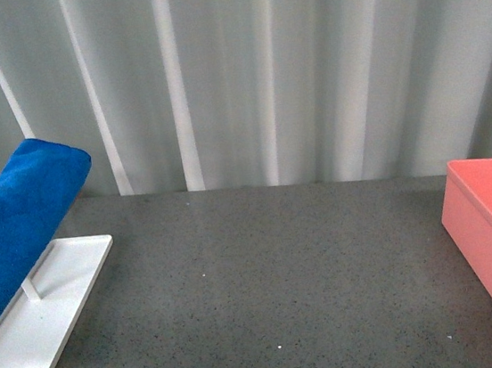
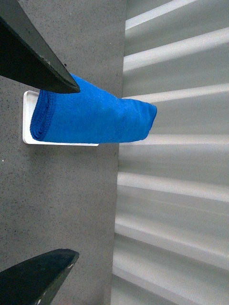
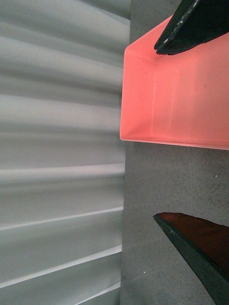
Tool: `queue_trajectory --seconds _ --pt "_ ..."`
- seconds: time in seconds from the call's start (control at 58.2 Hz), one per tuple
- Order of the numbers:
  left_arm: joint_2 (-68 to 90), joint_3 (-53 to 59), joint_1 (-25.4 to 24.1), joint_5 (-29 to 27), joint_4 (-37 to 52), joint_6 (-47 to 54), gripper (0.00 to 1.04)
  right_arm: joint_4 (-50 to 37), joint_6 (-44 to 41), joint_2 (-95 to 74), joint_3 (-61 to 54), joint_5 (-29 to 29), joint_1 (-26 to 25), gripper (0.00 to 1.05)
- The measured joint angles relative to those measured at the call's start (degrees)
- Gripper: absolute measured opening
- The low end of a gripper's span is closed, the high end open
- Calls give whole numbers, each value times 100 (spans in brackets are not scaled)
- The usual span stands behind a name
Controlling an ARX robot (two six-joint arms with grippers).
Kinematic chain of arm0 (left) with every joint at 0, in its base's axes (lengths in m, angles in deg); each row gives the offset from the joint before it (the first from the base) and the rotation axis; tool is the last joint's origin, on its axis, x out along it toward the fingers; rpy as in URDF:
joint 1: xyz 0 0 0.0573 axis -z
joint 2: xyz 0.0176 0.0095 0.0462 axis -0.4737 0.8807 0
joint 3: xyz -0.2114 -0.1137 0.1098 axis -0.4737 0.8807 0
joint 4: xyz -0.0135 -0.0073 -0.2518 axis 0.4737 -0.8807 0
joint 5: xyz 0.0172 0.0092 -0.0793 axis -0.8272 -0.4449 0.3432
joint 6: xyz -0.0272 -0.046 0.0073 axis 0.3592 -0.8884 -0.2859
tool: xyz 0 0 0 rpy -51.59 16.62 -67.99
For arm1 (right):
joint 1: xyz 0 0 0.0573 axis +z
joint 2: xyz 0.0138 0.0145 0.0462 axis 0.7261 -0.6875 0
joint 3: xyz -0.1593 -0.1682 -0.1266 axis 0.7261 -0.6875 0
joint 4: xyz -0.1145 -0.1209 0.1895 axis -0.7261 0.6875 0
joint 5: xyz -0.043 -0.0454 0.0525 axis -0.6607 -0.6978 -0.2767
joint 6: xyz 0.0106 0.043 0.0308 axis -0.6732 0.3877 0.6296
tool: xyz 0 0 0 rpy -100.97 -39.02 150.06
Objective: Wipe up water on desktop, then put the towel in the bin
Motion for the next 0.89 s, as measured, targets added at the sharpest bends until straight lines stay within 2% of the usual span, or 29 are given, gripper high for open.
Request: queue_trajectory --seconds 0.893 --pt "0 0 0 0 0 0 98 0 -2 0 0 2 0 98"
